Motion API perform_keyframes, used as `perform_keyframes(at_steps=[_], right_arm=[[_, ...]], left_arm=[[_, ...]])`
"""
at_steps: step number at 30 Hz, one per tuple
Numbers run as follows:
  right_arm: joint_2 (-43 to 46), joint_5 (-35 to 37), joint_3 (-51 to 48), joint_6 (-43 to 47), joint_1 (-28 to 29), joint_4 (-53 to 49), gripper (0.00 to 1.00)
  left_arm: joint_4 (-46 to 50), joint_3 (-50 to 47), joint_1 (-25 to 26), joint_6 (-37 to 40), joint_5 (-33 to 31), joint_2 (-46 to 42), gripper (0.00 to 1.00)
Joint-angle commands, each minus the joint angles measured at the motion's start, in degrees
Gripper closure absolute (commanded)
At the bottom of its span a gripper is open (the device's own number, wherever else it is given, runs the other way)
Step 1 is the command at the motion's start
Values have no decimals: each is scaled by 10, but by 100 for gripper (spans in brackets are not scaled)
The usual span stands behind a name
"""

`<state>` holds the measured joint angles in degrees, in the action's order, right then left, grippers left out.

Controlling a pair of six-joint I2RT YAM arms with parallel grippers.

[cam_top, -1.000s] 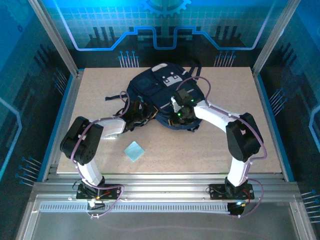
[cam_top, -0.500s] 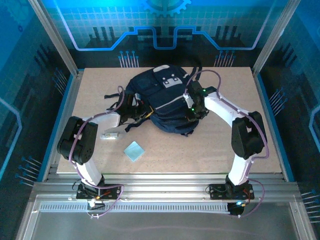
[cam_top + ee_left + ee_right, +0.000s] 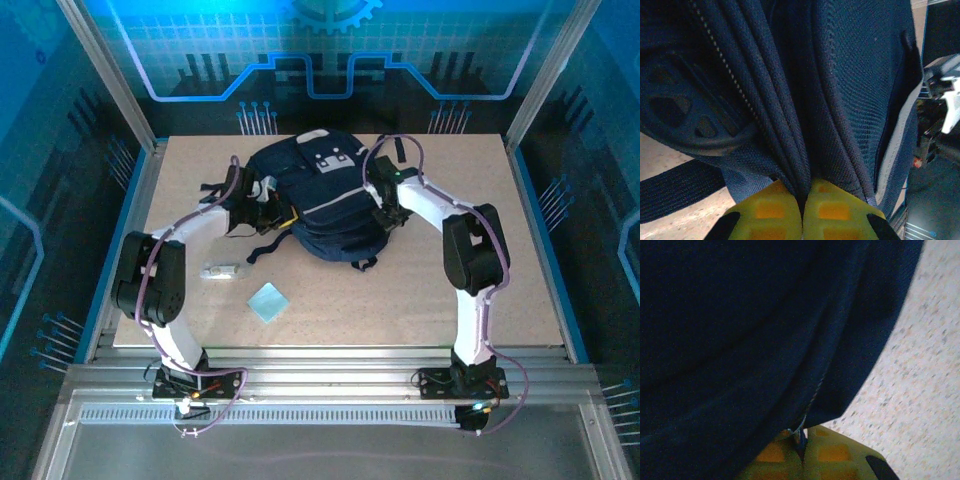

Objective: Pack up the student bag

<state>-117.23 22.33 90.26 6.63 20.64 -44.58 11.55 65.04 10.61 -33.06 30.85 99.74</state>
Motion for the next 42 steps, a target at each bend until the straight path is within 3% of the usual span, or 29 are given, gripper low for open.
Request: perform_keyframes(at_steps=[1,5,12,14,15,18,21,22,24,29,35,39,42], right_arm=[[7,66,8,37,-33,49,100],[51,-54,-42,34,-9,71,100],[112,-133,-144,-1,65,104,100],[123,-160,-163,-22,83,116,100],[126,-170,-169,-30,91,122,100],[125,-196,-177,-53,118,140,100],[108,-226,-156,-69,138,154,100],[101,-232,-147,-74,145,159,100],[86,-239,-122,-81,156,167,100],[41,-257,-43,-98,172,183,100],[25,-283,13,-144,174,208,100],[30,-297,29,-183,173,212,100],[38,-320,23,-204,173,221,100]], left_arm=[[54,28,-32,60,31,-4,100],[61,60,-36,65,18,30,100],[73,167,-36,65,-8,117,99],[87,212,-36,64,-17,149,93],[91,232,-36,62,-20,162,87],[104,283,-36,45,-30,193,49],[117,308,-37,31,-53,193,23],[122,308,-37,28,-66,183,8],[126,293,-39,25,-92,156,1],[99,184,-39,-6,-129,52,1],[4,7,-34,-114,-129,-51,1],[-89,-97,-6,-206,-139,-83,1],[-121,-122,26,-242,-157,-70,1]])
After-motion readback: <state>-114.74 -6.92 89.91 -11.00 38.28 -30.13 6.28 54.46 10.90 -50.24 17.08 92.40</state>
